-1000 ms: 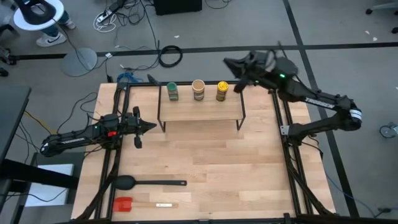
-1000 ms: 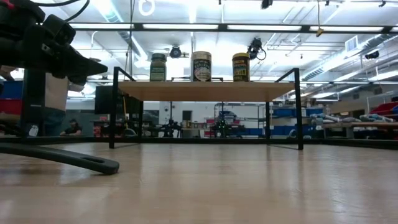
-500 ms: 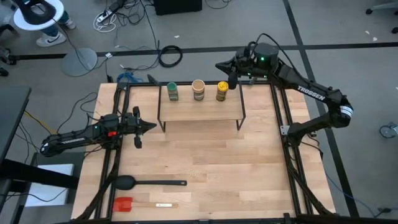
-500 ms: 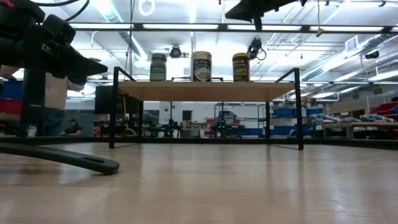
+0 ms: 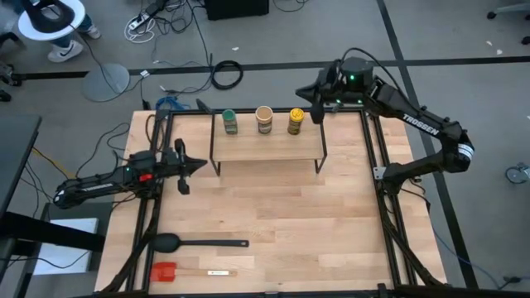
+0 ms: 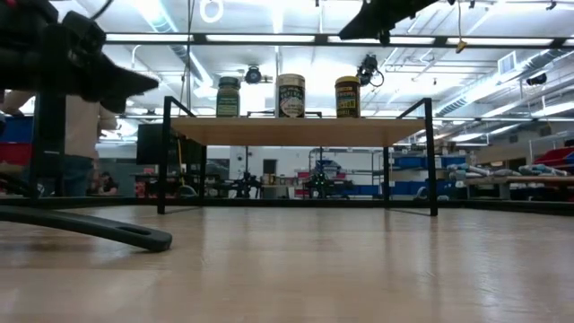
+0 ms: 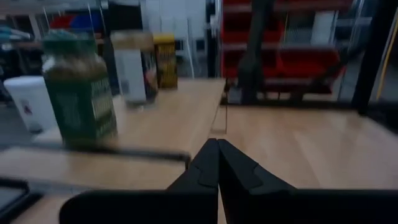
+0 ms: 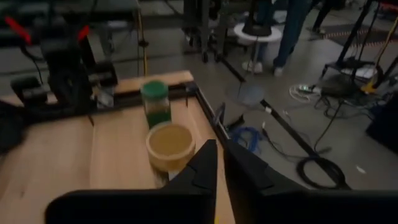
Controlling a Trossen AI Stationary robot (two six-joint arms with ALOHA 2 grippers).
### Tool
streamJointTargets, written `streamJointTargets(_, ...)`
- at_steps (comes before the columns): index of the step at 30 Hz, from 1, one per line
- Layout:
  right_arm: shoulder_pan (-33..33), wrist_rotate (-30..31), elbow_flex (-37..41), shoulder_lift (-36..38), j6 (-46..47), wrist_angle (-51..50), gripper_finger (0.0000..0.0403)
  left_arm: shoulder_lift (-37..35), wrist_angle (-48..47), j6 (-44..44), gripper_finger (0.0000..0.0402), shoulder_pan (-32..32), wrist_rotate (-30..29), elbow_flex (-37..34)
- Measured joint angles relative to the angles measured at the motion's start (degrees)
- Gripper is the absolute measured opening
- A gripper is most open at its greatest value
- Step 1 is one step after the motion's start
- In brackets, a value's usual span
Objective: Shelf spices
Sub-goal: Remove the yellow seasoning bottle from the shelf
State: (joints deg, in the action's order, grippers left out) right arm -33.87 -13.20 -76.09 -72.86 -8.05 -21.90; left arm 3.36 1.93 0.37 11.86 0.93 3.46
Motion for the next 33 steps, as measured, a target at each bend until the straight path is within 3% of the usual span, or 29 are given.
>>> streamJointTargets(6, 0.6, -0.6, 0.0, 0.1, -2.5, -6.0, 0.0108, 0.0, 9.9, -7.6, 0.0005, 0.0, 0.2, 0.0)
streamJointTargets(15, 3.2, -0.9, 0.0, 0.1, -3.3, -6.6, 0.028, 0.0, 21.8, -14.7, 0.0005, 0.0, 0.2, 0.0)
streamJointTargets(21, 3.9, 3.0, 0.0, 0.1, -5.3, -7.5, 0.0383, 0.0, 24.5, -19.0, 0.0005, 0.0, 1.5, 0.0)
streamJointTargets(33, 3.9, 3.3, 0.0, -0.1, -6.0, -12.6, 0.0396, 0.0, 31.8, -20.2, 0.0005, 0.0, 10.6, 0.0)
